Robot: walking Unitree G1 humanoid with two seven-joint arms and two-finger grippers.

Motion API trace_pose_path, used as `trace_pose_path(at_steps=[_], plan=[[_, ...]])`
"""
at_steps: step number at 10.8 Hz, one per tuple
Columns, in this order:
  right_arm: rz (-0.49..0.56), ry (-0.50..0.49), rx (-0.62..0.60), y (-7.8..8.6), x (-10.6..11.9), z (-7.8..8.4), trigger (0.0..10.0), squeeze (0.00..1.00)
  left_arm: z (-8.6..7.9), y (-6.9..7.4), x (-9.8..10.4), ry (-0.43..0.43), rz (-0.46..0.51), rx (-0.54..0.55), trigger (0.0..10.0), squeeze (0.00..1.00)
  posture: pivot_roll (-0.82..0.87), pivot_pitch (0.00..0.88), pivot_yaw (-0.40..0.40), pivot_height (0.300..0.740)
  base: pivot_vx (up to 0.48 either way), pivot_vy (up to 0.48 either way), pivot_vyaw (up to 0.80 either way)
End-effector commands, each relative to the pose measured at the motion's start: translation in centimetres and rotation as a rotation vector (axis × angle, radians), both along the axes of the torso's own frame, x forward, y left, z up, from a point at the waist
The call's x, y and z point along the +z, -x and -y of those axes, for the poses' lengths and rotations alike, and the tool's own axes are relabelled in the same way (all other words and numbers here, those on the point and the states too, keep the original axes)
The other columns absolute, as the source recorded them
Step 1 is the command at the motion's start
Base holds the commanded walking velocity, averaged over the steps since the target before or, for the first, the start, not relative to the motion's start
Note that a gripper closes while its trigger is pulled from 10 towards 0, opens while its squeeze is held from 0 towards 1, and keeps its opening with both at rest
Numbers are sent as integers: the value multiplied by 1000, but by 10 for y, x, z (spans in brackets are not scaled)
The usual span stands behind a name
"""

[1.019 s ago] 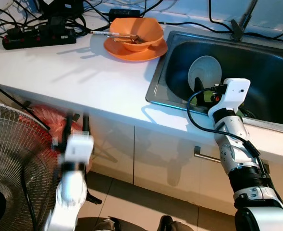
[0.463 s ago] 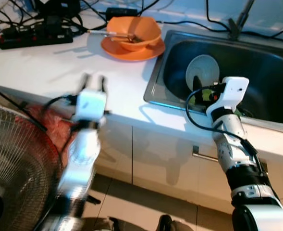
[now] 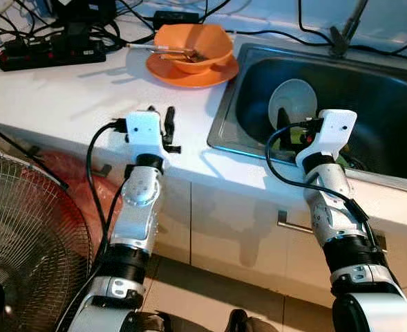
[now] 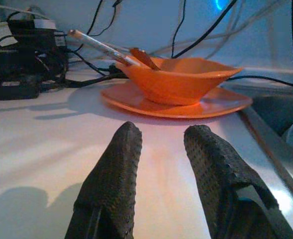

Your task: Kitchen organization

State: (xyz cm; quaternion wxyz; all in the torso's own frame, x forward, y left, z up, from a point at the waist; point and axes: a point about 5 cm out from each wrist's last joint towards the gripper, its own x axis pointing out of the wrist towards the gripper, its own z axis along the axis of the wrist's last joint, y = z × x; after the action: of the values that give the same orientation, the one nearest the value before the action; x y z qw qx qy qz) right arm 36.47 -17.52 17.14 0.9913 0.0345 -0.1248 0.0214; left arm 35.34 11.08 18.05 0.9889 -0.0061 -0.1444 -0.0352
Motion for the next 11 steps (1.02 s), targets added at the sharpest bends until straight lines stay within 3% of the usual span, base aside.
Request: trace_pose_path(at_steps=[1, 11], plan=[[-36, -2, -10, 1, -10, 1, 10000, 0, 1, -1, 3, 4, 14, -8, 10000, 0, 46, 133, 21, 740, 0, 0, 0], [-29, 8, 48, 3, -12, -12, 10000, 0, -4, -2, 1, -23, 32, 19, 10000, 0, 48, 145, 11, 740, 0, 0, 0]])
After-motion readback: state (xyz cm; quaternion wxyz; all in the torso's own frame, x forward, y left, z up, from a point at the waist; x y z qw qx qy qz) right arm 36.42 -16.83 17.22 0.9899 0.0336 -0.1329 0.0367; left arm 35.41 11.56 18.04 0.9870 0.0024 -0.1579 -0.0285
